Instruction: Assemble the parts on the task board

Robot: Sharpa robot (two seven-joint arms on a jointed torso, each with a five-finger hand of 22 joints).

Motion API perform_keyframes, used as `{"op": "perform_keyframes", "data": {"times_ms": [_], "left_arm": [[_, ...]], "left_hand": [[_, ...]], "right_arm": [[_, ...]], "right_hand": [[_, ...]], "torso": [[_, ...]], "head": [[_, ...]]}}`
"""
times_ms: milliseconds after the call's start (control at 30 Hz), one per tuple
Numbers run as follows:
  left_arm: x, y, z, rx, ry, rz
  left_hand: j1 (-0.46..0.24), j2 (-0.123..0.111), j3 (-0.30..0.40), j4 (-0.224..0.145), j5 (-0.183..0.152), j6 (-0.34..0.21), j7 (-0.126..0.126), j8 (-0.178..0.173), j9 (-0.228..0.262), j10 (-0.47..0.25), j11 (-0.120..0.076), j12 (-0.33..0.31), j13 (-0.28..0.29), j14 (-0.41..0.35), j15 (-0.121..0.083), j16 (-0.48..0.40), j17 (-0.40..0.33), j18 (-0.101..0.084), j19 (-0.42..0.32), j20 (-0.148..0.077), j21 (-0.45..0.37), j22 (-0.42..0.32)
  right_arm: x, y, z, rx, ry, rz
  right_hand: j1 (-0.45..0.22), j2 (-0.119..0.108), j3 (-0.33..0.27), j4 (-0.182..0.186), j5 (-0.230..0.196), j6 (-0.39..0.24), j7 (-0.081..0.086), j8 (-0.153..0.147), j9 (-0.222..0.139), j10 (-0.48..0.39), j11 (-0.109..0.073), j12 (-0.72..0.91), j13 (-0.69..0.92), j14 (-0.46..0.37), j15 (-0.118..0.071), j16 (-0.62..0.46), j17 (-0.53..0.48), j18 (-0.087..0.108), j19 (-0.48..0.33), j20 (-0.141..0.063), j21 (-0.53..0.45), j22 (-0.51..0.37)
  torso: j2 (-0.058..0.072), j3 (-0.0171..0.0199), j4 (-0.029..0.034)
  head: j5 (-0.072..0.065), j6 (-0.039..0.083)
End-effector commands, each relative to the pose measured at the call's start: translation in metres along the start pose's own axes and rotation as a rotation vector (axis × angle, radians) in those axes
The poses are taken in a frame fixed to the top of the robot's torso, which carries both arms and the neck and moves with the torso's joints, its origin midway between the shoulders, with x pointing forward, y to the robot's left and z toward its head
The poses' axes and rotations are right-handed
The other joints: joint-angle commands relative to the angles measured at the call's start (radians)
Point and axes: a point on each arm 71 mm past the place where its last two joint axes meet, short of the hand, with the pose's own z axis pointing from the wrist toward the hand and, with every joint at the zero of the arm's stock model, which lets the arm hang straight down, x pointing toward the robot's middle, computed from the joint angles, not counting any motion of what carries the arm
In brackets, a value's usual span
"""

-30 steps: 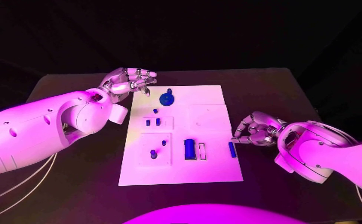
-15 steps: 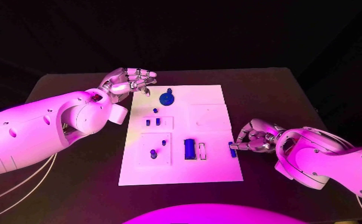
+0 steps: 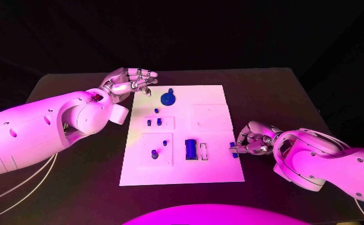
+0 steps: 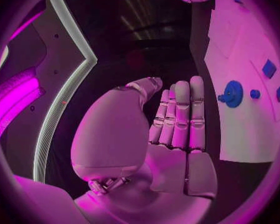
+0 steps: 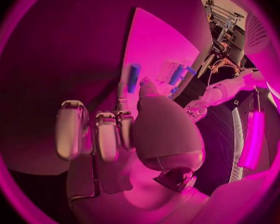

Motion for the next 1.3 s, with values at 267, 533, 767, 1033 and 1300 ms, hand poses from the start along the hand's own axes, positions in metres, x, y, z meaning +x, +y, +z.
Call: {"op": "perform_keyframes", "data": {"times_ms": [267,533,767,1033,1300], "left_arm": [[0.002,-0.001,0.000,0.009,0.018,-0.013],[0.002,-0.001,0.000,0.008,0.018,-0.013],[0.001,-0.001,0.000,0.008,0.017,-0.013],[0.002,-0.001,-0.001,0.007,0.017,-0.012],[0.002,-0.001,-0.001,0.007,0.017,-0.012]], "left_hand": [[-0.005,0.005,-0.006,0.003,0.002,-0.009,0.000,0.007,-0.002,-0.008,-0.002,0.004,-0.001,-0.008,0.000,-0.003,-0.002,0.007,0.000,0.004,-0.005,-0.002],[-0.005,0.005,-0.006,0.003,0.002,-0.009,0.000,0.007,-0.002,-0.008,-0.002,0.004,-0.001,-0.008,0.000,-0.003,-0.002,0.007,0.000,0.004,-0.005,-0.002],[-0.004,0.005,-0.005,0.002,0.002,-0.009,0.000,0.008,-0.002,-0.008,-0.002,0.005,-0.001,-0.008,0.000,-0.003,-0.002,0.007,0.001,0.004,-0.005,-0.002],[-0.004,0.005,-0.005,0.002,0.002,-0.009,0.000,0.008,-0.002,-0.008,-0.002,0.005,-0.001,-0.008,0.000,-0.003,-0.002,0.007,0.001,0.004,-0.005,-0.002],[-0.002,0.005,-0.005,0.001,0.002,-0.009,0.000,0.008,-0.002,-0.008,-0.002,0.006,-0.001,-0.008,-0.001,-0.003,-0.002,0.007,0.001,0.004,-0.006,-0.003]], "right_arm": [[0.006,0.001,0.003,0.005,0.019,-0.075],[0.007,0.003,0.004,0.004,0.014,-0.111],[0.007,0.008,0.006,-0.010,0.000,-0.152],[0.008,0.013,0.007,-0.019,-0.016,-0.170],[0.007,0.019,0.004,-0.035,-0.045,-0.115]], "right_hand": [[0.140,0.009,0.034,-0.006,0.004,0.008,-0.011,0.013,0.003,0.064,-0.016,0.003,0.203,0.087,-0.017,-0.003,0.187,-0.013,0.027,-0.016,0.008,0.198],[0.204,-0.009,0.100,-0.003,0.006,0.011,-0.012,0.008,-0.003,0.064,-0.019,0.002,0.204,0.087,-0.019,-0.003,0.189,-0.014,0.028,-0.020,0.008,0.199],[0.234,-0.044,0.142,-0.004,0.005,0.014,-0.009,0.003,-0.009,0.060,-0.016,-0.005,0.201,0.087,-0.017,-0.003,0.189,-0.014,0.029,-0.019,0.008,0.199],[0.262,-0.052,0.212,-0.002,0.008,0.019,-0.007,-0.006,-0.018,0.058,-0.015,-0.009,0.199,0.087,-0.016,-0.004,0.190,-0.014,0.029,-0.018,0.008,0.200],[0.254,-0.063,0.305,-0.004,0.007,0.029,-0.012,-0.008,-0.023,0.063,-0.019,-0.003,0.205,0.088,-0.019,-0.001,0.197,-0.017,0.034,-0.020,0.021,0.203]], "torso": [[0.000,-0.0001,-0.0003],[0.000,0.0008,-0.0009],[0.000,0.0000,0.0000],[0.000,-0.0012,0.0011],[0.000,-0.0014,0.0006]], "head": [[-0.001,0.000],[-0.001,0.004],[-0.004,0.004],[-0.003,0.007],[-0.005,0.007]]}}
